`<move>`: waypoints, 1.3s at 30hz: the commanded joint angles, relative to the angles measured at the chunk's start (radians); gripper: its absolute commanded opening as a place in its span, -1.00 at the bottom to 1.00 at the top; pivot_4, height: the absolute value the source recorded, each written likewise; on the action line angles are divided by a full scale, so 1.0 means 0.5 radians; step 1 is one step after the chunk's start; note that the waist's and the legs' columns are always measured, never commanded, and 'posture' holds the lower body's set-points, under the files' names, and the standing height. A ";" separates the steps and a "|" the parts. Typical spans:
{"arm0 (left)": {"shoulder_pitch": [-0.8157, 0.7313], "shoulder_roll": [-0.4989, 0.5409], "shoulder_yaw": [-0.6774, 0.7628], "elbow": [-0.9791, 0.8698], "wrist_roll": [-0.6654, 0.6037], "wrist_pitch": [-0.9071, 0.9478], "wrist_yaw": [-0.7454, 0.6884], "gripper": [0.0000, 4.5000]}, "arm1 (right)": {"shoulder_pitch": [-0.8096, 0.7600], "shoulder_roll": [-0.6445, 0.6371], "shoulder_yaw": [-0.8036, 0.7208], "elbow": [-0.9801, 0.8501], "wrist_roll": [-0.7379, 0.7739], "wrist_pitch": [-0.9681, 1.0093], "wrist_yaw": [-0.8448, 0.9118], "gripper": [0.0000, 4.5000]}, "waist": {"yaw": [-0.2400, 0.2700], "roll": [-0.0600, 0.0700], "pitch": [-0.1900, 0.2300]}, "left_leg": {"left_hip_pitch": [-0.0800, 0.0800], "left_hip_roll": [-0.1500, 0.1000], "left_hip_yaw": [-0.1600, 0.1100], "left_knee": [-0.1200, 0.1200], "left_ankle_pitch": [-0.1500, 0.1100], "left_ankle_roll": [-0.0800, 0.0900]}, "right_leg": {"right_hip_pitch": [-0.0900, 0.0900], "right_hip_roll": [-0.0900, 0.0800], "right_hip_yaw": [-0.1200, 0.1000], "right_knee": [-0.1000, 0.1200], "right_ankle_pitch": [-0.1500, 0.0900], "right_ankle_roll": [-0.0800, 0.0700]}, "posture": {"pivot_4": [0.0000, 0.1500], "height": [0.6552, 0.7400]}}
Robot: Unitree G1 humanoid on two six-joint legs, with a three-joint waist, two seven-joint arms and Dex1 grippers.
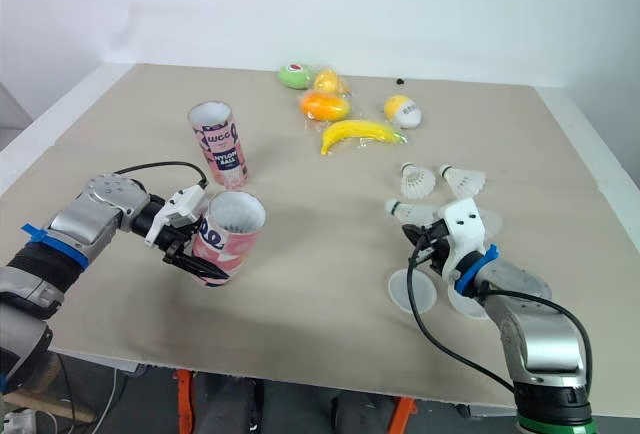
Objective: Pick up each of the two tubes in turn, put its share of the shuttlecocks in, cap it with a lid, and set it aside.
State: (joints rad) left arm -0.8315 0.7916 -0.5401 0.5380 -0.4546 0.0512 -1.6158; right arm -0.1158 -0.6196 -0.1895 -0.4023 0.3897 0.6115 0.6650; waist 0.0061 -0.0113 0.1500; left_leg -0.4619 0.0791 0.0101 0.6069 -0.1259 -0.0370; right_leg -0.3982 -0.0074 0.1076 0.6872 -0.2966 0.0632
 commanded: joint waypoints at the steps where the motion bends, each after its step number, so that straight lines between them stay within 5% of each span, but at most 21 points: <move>1: 0.016 -0.050 -0.048 -0.016 0.017 0.006 0.003 0.37 | -0.124 -0.177 0.052 -0.468 0.259 -0.003 0.284 -0.99 | -0.002 0.001 0.001 | 0.000 0.000 0.000 0.000 0.000 0.000 | 0.000 0.000 0.000 0.000 0.000 0.000 | 1.00 0.48; 9: -0.046 -0.087 -0.087 0.049 0.028 -0.011 0.003 0.37 | -1.032 -0.360 0.559 -0.437 0.295 0.017 0.687 -0.99 | 0.007 -0.002 0.001 | 0.001 0.001 0.001 0.003 0.002 0.002 | -0.006 -0.002 -0.001 -0.005 0.003 -0.002 | 1.00 0.48; 19: -0.032 -0.068 -0.086 0.026 0.007 -0.005 0.003 0.37 | -1.601 -0.230 1.077 0.095 -0.143 -0.242 0.986 -0.99 | 0.006 -0.001 0.001 | -0.003 0.000 0.012 0.004 0.002 0.005 | -0.011 -0.010 -0.003 -0.006 0.006 -0.003 | 1.00 0.48; 30: -0.020 -0.063 -0.070 0.016 0.009 0.004 0.003 0.37 | -1.694 -0.231 0.800 0.332 -0.024 -0.275 1.108 -0.99 | 0.008 -0.001 0.001 | -0.006 0.000 0.012 0.004 0.003 0.005 | -0.013 -0.009 -0.004 -0.006 0.009 -0.006 | 1.00 0.48; 39: -0.052 -0.070 -0.092 0.036 0.008 -0.003 0.003 0.37 | -1.683 -0.191 0.968 0.252 -0.135 -0.275 1.155 -0.99 | 0.008 -0.001 0.001 | -0.006 0.000 0.013 0.004 0.003 0.005 | -0.014 -0.009 -0.003 -0.006 0.010 -0.008 | 1.00 0.48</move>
State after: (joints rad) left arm -0.8569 0.7698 -0.5618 0.5612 -0.4603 0.0508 -1.6165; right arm -0.9432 -0.7152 0.2939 -0.2443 0.3306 0.4791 1.2372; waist 0.0101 -0.0118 0.1506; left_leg -0.4648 0.0792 0.0165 0.6087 -0.1246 -0.0343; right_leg -0.4055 -0.0120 0.1062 0.6844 -0.2918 0.0593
